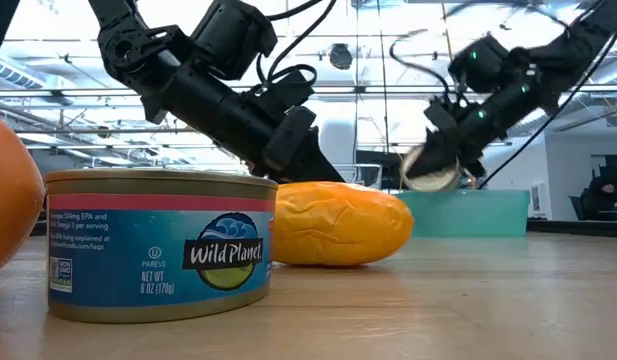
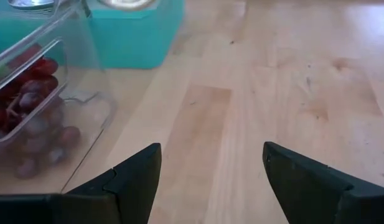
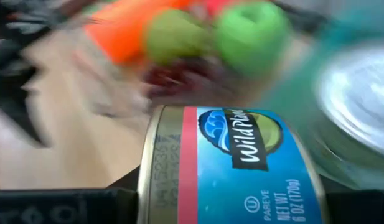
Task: Pick & Place Food Item
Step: Put the top blue tuna can into the green bin
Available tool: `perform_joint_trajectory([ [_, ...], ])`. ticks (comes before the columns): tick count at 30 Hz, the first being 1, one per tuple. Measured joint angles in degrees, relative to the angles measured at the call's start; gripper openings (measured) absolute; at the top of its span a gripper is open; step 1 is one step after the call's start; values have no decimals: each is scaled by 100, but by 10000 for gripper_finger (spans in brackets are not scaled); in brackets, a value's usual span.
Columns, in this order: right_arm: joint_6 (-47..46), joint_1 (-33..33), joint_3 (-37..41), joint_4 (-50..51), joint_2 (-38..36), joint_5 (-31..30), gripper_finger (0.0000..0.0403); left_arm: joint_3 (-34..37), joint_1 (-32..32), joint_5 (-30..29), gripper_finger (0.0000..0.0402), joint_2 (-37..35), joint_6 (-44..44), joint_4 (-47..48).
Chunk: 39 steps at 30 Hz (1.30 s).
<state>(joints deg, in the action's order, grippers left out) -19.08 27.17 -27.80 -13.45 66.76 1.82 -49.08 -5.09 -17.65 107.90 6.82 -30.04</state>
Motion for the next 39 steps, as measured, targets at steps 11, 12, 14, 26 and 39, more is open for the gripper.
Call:
perform_joint_trajectory([
  [11, -596, 640, 589, -378, -5, 913, 153, 1, 3, 9, 285, 0, 16, 0],
  [12, -650, 631, 625, -348, -1, 1023, 153, 2, 3, 9, 285, 0, 16, 0],
  [14, -746, 612, 687, -328, 2, 1119, 153, 2, 3, 9, 285, 0, 16, 4],
  [26, -722, 610, 788, -397, -2, 1042, 280, 2, 3, 13, 285, 2, 43, 11],
  [39, 192, 609, 788, -418, -503, 1032, 255, 2, 3, 15, 285, 2, 89, 61],
])
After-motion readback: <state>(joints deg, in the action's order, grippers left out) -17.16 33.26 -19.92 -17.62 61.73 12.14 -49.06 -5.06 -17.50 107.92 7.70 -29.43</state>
